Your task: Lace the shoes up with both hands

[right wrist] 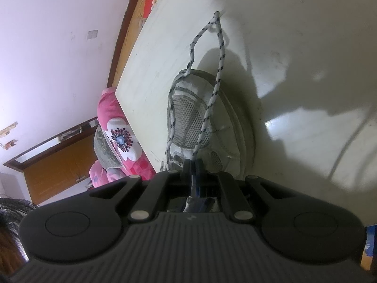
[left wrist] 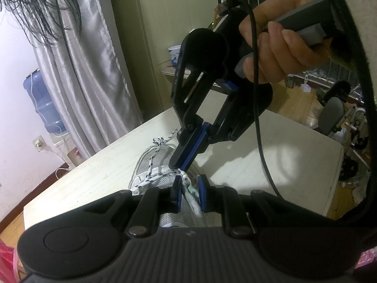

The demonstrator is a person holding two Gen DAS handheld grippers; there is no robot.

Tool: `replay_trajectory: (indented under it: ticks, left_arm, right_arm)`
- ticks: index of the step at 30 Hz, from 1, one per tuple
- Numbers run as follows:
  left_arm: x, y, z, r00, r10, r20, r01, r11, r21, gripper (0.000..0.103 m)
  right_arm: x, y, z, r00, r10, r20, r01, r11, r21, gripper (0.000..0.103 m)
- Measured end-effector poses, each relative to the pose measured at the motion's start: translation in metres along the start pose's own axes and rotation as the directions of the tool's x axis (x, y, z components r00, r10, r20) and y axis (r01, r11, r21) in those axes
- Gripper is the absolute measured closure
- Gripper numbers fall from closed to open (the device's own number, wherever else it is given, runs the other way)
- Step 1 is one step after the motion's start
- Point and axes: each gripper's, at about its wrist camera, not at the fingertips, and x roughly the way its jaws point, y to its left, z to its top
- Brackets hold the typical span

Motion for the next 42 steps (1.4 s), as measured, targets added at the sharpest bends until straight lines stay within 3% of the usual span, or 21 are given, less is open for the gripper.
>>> replay_trajectory:
  ticks: [25,31,42]
  left_arm:
    - [0.000,0.005,-0.004,1.000,-0.017,0.013,0.017,1.000,-0.005,0.088]
    - [0.005,-0.011,-0.011,1.000,-0.006,0.019,0.006,1.000,0.000,0.088]
    - [0.007,-0.016,-0.012,1.000,0.011,-0.020,-0.011,1.000,-0.003,0.087]
  right_arm:
    - [-0.016,-0.006,0.002,0.999,-0.029,-0.043,0.027,0.999,-0.028,0.101]
    - [-0.017,-0.008,-0.002,0.999,-0.025,-0.043,0.024,1.000,-0.015,0.101]
    - [-0.015,-0.006,-0.002,0.997,-0.026,-0.069,0.026,1.000,-0.012,0.102]
